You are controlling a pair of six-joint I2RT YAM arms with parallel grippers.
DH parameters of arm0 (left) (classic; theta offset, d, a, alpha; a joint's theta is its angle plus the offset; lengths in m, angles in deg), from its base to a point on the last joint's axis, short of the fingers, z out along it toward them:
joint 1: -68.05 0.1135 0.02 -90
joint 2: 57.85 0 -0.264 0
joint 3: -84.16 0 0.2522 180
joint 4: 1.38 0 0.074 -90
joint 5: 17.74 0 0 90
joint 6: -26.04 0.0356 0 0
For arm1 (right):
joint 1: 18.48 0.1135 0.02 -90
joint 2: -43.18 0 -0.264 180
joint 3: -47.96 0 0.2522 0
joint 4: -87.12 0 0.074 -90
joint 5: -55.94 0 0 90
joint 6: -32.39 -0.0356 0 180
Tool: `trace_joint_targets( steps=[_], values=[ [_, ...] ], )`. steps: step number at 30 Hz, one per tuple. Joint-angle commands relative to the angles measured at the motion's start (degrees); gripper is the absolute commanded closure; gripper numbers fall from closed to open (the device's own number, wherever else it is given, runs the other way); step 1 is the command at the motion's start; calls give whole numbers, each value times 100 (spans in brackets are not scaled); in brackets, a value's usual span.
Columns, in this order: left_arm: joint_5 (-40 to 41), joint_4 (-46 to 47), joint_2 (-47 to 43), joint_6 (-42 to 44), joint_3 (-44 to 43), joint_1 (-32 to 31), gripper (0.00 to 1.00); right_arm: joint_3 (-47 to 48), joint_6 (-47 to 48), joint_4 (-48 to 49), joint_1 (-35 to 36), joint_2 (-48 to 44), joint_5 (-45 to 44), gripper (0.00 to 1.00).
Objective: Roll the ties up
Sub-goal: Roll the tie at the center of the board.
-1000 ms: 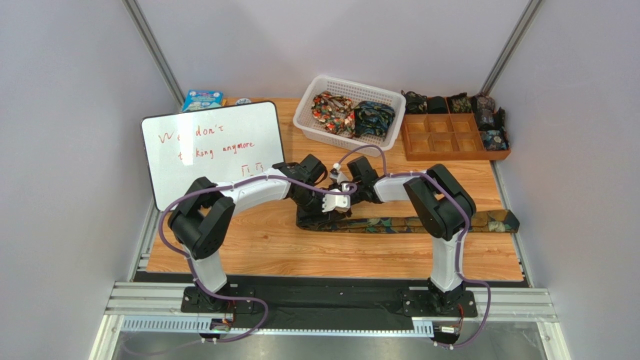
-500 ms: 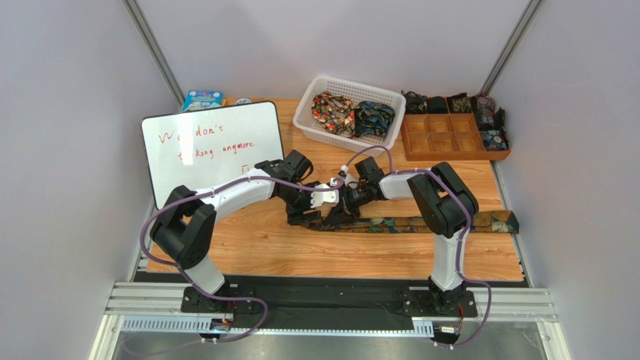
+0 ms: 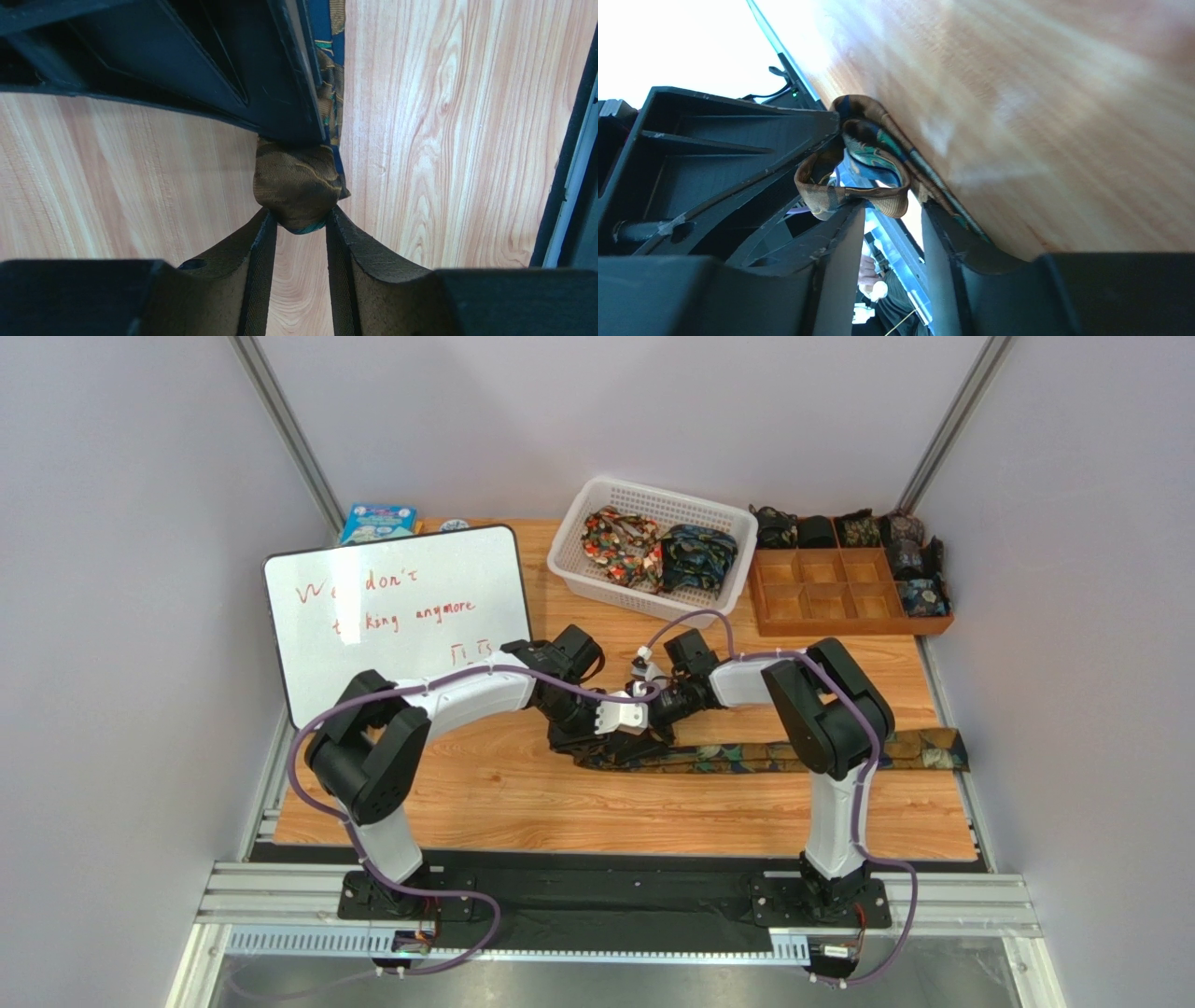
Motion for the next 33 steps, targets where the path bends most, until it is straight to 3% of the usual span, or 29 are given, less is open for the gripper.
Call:
trace_joint_targets(
  steps=[1,7,11,28,29,32,33],
  values=[
    [-136,93,87,-39,-240,-36,64,80,-24,-11,-10,-318,229,54],
    [5,14,271,-39,-354,-98,66,176,150,-274,-37,-503,264,46],
    [49,5,307,-12,-363,-150,67,255,344,-704,-142,-600,185,46],
    [155,-30,394,40,-398,-291,63,502,239,-670,42,-222,-166,47],
    [172,-39,438,23,-415,-291,63,519,274,-696,60,-187,-167,49],
    [181,-92,482,5,-468,-291,61,642,502,-977,51,5,-237,70],
    [181,-118,482,23,-477,-282,60,677,590,-1082,51,41,-263,84]
  ],
)
